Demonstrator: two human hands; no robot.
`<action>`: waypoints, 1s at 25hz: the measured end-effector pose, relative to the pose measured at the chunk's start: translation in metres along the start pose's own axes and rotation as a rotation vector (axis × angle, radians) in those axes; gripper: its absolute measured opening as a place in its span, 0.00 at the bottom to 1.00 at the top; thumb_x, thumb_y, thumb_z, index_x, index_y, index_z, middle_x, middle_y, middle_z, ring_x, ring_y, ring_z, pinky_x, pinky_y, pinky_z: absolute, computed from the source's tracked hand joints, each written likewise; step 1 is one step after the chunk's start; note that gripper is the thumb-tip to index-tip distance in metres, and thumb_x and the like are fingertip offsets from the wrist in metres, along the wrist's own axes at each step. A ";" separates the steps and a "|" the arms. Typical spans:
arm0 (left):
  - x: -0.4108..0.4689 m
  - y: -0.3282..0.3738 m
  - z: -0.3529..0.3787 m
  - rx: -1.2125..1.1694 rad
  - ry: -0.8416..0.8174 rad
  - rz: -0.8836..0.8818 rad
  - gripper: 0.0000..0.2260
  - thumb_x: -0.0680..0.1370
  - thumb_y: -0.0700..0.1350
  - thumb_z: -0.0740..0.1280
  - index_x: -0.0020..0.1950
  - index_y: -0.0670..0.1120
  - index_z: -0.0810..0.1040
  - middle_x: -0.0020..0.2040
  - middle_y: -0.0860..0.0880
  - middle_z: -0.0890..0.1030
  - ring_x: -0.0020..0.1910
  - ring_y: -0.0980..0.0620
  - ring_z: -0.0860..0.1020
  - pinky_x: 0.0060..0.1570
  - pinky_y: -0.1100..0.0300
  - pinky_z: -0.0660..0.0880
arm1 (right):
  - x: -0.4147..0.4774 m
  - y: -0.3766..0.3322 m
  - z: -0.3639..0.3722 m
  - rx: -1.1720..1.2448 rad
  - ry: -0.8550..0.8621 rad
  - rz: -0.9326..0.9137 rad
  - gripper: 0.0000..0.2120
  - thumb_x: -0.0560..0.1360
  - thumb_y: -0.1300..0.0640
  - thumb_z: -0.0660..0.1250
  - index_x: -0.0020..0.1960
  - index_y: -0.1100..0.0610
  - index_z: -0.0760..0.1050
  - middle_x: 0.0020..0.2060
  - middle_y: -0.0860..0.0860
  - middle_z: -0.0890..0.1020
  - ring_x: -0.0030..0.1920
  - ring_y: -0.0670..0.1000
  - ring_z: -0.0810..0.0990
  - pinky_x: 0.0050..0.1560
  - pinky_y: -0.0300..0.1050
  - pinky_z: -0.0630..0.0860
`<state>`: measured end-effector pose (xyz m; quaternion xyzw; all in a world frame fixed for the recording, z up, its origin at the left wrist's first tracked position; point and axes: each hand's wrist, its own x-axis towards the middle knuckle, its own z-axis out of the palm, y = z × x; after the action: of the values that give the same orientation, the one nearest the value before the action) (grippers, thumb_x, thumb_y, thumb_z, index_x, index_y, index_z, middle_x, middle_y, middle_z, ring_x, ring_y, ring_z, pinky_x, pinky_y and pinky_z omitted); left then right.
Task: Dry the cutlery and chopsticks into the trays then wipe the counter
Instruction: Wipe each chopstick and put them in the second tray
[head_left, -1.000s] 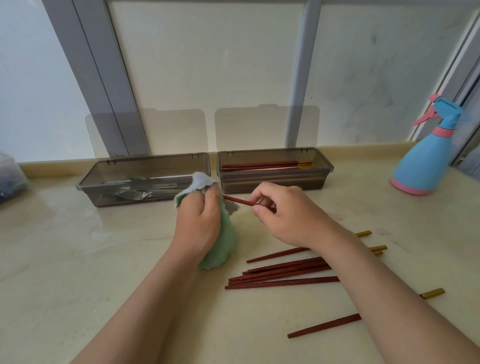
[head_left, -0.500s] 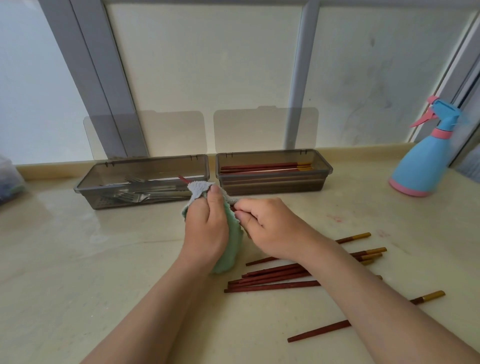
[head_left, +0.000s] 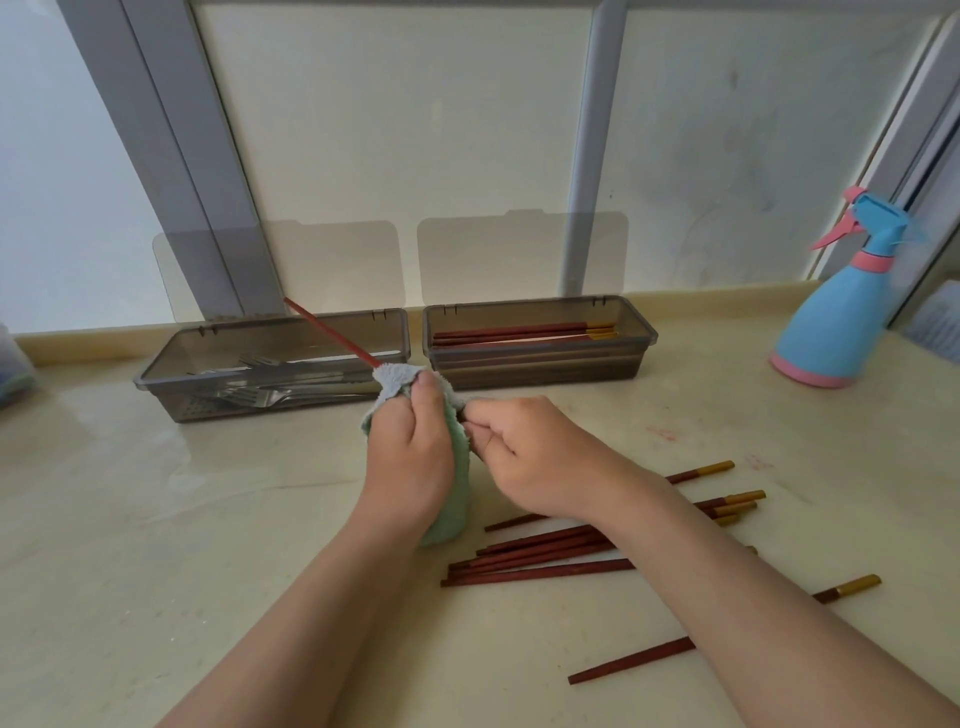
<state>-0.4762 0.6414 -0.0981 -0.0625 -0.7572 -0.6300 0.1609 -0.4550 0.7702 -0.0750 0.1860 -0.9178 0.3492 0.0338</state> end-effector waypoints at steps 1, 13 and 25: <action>0.001 0.002 0.000 0.008 0.009 -0.001 0.24 0.86 0.46 0.54 0.29 0.46 0.66 0.23 0.56 0.68 0.24 0.60 0.67 0.28 0.66 0.64 | 0.000 0.001 -0.003 -0.011 0.001 0.001 0.17 0.83 0.58 0.59 0.36 0.48 0.70 0.31 0.44 0.74 0.33 0.43 0.72 0.34 0.39 0.68; 0.000 0.004 -0.001 0.043 -0.071 -0.002 0.24 0.86 0.44 0.54 0.28 0.47 0.64 0.22 0.56 0.67 0.23 0.60 0.66 0.26 0.67 0.63 | 0.000 0.008 0.004 -0.001 0.008 -0.019 0.14 0.81 0.61 0.60 0.38 0.53 0.72 0.31 0.46 0.75 0.32 0.45 0.72 0.33 0.40 0.68; 0.003 -0.004 -0.015 0.114 -0.754 0.015 0.19 0.81 0.49 0.58 0.30 0.49 0.65 0.27 0.52 0.69 0.28 0.46 0.72 0.35 0.55 0.68 | 0.009 0.011 -0.006 0.690 0.262 0.322 0.10 0.81 0.58 0.65 0.46 0.62 0.81 0.27 0.48 0.75 0.25 0.47 0.69 0.22 0.37 0.62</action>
<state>-0.4780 0.6259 -0.0988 -0.2864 -0.7966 -0.5184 -0.1212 -0.4677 0.7786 -0.0760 -0.0061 -0.7518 0.6586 0.0310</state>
